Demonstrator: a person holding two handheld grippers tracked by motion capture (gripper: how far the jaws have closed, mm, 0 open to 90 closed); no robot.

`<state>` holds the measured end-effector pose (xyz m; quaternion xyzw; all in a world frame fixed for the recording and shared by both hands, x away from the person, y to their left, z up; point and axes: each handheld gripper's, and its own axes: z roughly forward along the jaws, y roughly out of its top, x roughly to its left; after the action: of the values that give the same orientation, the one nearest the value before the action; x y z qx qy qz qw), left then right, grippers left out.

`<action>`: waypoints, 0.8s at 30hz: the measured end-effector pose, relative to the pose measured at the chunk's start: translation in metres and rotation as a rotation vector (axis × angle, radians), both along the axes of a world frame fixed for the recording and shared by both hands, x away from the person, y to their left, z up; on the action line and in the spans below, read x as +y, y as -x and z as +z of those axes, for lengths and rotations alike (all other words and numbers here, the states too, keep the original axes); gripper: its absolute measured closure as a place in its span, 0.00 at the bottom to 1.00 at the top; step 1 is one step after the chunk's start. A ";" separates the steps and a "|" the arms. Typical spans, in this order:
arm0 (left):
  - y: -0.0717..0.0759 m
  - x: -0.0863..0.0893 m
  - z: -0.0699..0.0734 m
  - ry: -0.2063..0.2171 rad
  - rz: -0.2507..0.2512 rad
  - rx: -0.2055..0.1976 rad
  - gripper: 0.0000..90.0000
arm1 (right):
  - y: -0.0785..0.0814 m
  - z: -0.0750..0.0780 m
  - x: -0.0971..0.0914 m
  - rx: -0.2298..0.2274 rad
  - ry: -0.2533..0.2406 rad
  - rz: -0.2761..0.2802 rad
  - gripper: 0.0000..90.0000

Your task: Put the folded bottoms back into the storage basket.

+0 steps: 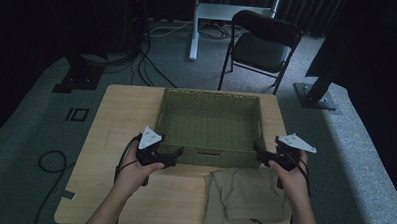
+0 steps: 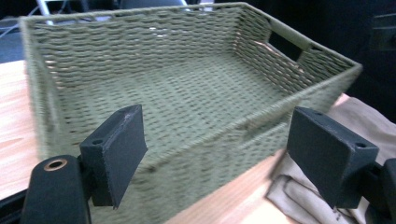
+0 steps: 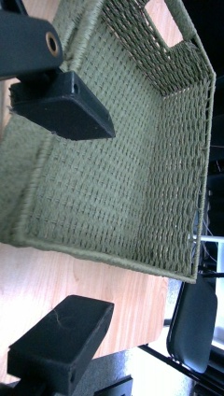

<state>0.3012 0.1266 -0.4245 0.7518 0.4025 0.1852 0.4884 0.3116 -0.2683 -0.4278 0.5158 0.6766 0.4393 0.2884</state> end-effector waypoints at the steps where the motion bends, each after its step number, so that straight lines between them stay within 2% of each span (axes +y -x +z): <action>1: 0.002 -0.002 -0.001 0.004 -0.003 0.000 0.23 | 0.003 -0.001 -0.001 -0.003 -0.003 0.002 0.15; 10: 0.013 -0.018 -0.014 -0.008 -0.051 0.005 0.22 | 0.021 -0.008 -0.006 -0.018 -0.005 0.002 0.15; 11: 0.015 -0.022 -0.019 -0.013 -0.068 0.009 0.22 | 0.022 -0.009 -0.007 -0.018 0.003 0.002 0.15; 13: 0.018 -0.027 -0.023 0.003 -0.075 0.016 0.23 | 0.027 -0.017 -0.008 -0.008 0.000 0.006 0.15; 20: 0.028 -0.039 -0.031 0.013 -0.101 0.014 0.22 | 0.038 -0.034 -0.016 0.006 -0.025 0.003 0.15; 24: 0.034 -0.046 -0.036 0.029 -0.111 0.022 0.22 | 0.045 -0.044 -0.022 0.014 -0.017 0.007 0.15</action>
<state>0.2673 0.0809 -0.4602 0.7678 0.3679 0.1437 0.5045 0.2669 -0.2901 -0.4719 0.5191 0.6766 0.4423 0.2777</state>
